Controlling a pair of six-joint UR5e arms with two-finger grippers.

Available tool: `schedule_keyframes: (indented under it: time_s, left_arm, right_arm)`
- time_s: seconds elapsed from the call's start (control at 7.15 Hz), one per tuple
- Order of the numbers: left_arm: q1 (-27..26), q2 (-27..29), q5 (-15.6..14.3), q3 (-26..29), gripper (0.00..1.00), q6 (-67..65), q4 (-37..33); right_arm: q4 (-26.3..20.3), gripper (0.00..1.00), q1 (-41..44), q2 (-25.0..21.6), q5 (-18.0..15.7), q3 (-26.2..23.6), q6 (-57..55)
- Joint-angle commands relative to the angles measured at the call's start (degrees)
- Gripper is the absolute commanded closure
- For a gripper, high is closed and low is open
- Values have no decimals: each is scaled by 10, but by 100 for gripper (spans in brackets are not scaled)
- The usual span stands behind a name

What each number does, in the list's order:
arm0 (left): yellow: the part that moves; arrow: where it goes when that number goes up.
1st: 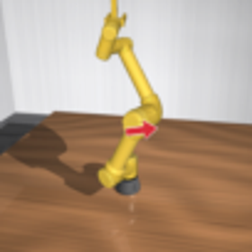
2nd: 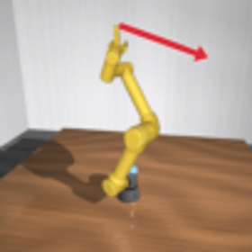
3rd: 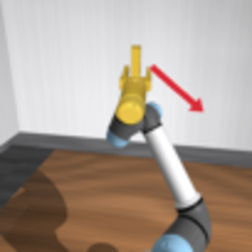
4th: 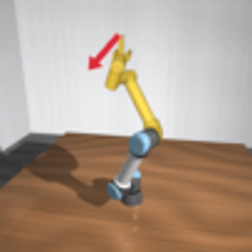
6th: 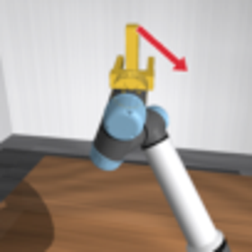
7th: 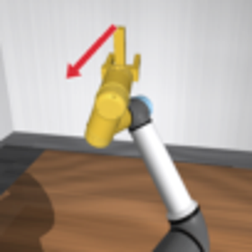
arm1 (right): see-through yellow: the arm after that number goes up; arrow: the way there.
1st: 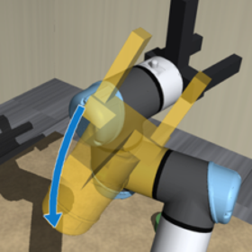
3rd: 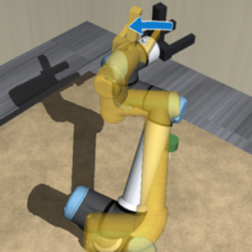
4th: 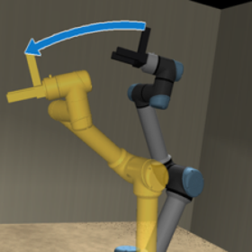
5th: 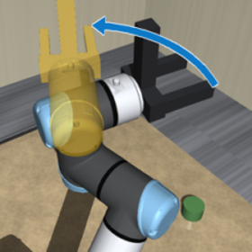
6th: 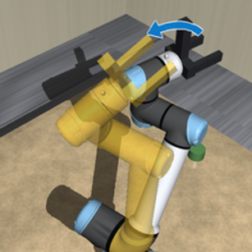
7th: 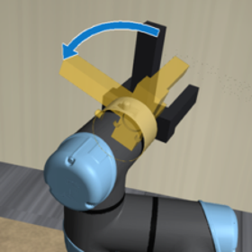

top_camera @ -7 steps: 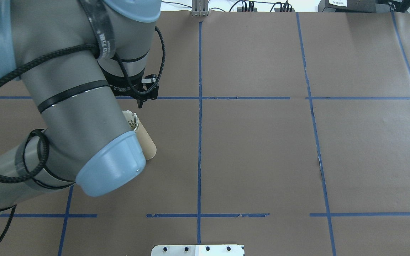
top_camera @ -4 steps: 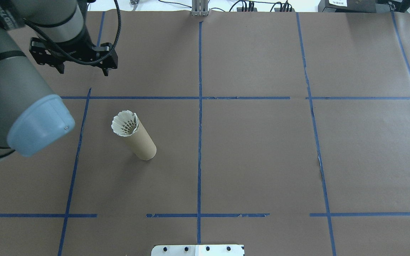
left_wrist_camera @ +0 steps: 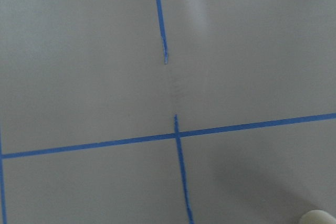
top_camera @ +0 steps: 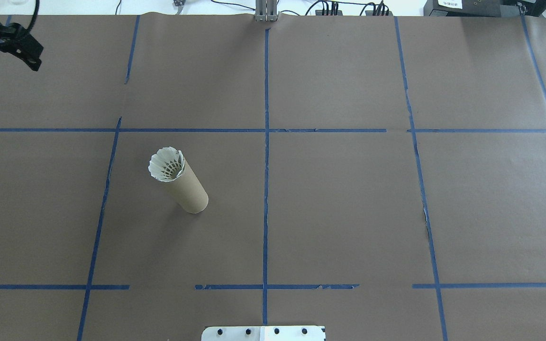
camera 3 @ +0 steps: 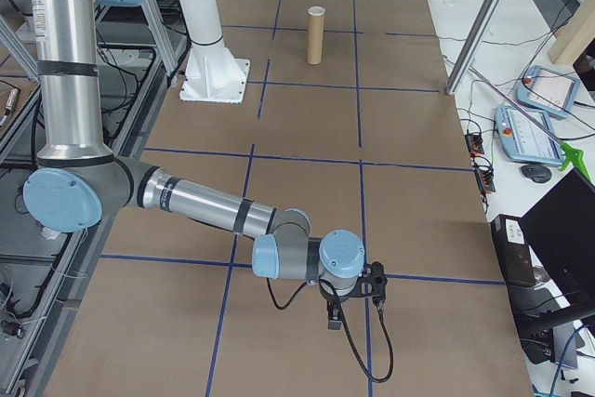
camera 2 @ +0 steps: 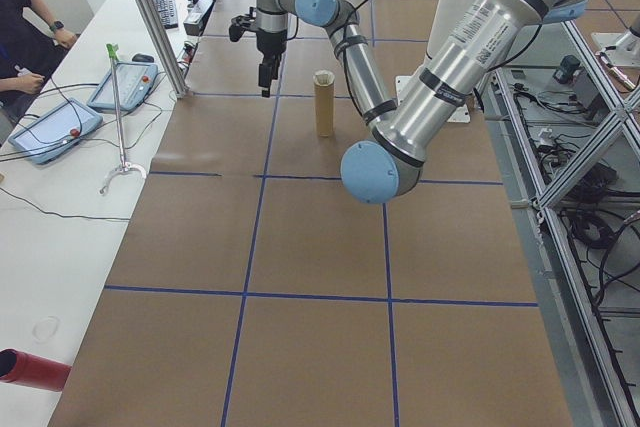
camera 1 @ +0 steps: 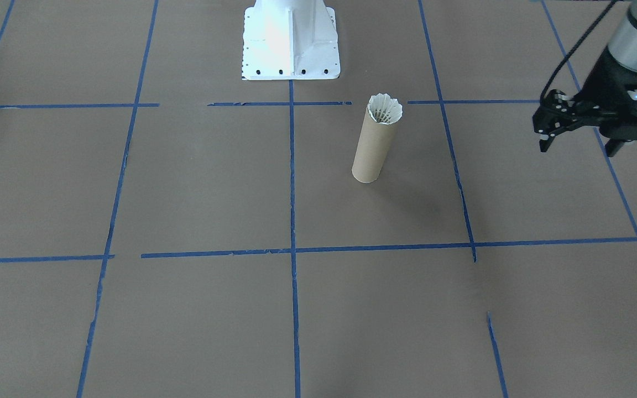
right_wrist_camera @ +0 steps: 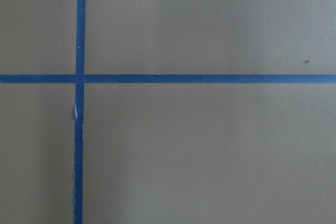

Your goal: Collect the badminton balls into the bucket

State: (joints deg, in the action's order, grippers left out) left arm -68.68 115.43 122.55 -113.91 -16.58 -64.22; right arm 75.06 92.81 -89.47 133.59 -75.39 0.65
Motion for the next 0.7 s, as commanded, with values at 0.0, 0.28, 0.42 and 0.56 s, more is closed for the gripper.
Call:
schedule_keyframes:
  time_s: [0.0,0.28,0.42,0.56]
  left_arm:
    - [-74,-142,85,48,0,86,-146]
    - [-170,-229,140,142,0,157,-238]
    - [-205,-244,141,165,0,194,-233]
    - [-214,-259,139,179,0,195,-211]
  right_arm:
    - [0,0,0,0,0,1,0]
    - [0,0,0,0,0,0,0]
    - [0,0,0,0,0,0,1]
    - [0,0,0,0,0,1,0]
